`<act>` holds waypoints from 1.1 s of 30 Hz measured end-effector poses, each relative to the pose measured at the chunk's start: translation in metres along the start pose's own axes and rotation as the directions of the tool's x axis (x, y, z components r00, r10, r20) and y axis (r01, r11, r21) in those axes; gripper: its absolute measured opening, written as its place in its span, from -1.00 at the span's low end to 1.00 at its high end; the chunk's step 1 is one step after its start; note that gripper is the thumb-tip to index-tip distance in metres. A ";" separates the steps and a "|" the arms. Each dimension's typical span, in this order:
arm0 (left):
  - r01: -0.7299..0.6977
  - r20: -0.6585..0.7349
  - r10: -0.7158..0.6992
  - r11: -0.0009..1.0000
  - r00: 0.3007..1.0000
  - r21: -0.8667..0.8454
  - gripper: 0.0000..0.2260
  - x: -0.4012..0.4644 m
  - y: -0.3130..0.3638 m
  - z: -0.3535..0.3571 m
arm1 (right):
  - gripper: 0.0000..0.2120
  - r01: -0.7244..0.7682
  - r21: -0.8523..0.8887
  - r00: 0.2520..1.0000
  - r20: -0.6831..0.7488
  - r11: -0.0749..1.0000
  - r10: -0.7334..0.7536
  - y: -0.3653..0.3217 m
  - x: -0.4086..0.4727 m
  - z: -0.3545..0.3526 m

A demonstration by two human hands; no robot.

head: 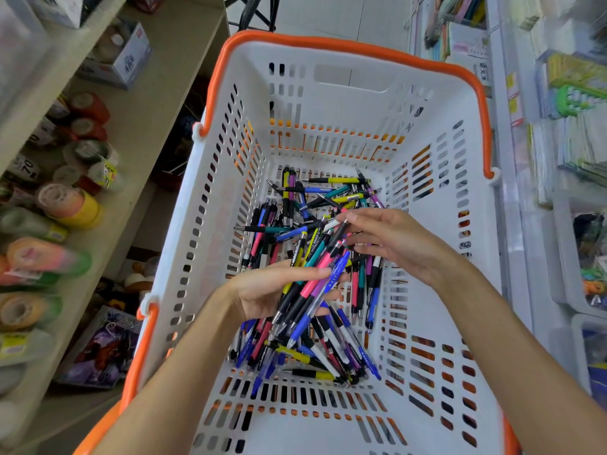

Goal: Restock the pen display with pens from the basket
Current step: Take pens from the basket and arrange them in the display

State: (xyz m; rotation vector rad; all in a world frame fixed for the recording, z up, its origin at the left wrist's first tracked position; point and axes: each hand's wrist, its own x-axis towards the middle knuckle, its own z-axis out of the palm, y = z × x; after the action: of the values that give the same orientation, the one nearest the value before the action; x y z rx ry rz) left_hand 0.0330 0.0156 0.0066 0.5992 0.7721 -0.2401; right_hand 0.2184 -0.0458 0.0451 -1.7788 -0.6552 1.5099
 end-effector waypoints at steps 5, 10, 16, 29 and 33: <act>-0.051 -0.027 0.052 0.997 0.998 0.051 -0.68 0.005 -0.003 -0.002 | -0.82 0.213 0.039 0.959 -0.197 0.976 -0.202 -0.001 0.002 0.001; -0.123 -0.075 0.121 0.992 0.990 -0.026 -0.47 0.010 -0.005 -0.004 | -0.81 0.334 0.090 0.883 -0.378 0.938 -0.278 -0.002 0.004 -0.003; -0.187 -0.171 0.162 0.972 0.972 -0.142 -0.58 0.018 -0.006 -0.013 | -0.83 0.430 0.153 0.759 -0.594 0.890 -0.265 -0.004 0.004 -0.003; -0.464 -0.378 0.321 0.795 0.868 -0.390 -0.77 0.023 -0.007 -0.012 | -0.94 0.319 0.231 0.814 -0.563 0.919 -0.141 0.036 -0.016 0.067; -0.523 -0.350 0.393 0.702 0.850 -0.483 -0.89 0.023 -0.006 -0.015 | -0.94 0.290 -0.053 0.832 -0.479 0.956 -0.279 0.050 -0.024 0.072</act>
State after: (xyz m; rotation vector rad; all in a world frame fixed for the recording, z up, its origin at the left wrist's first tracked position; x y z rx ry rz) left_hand 0.0377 0.0196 -0.0209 0.2314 0.8311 0.5310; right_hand 0.1401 -0.0815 0.0157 -1.8465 -0.6080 0.8196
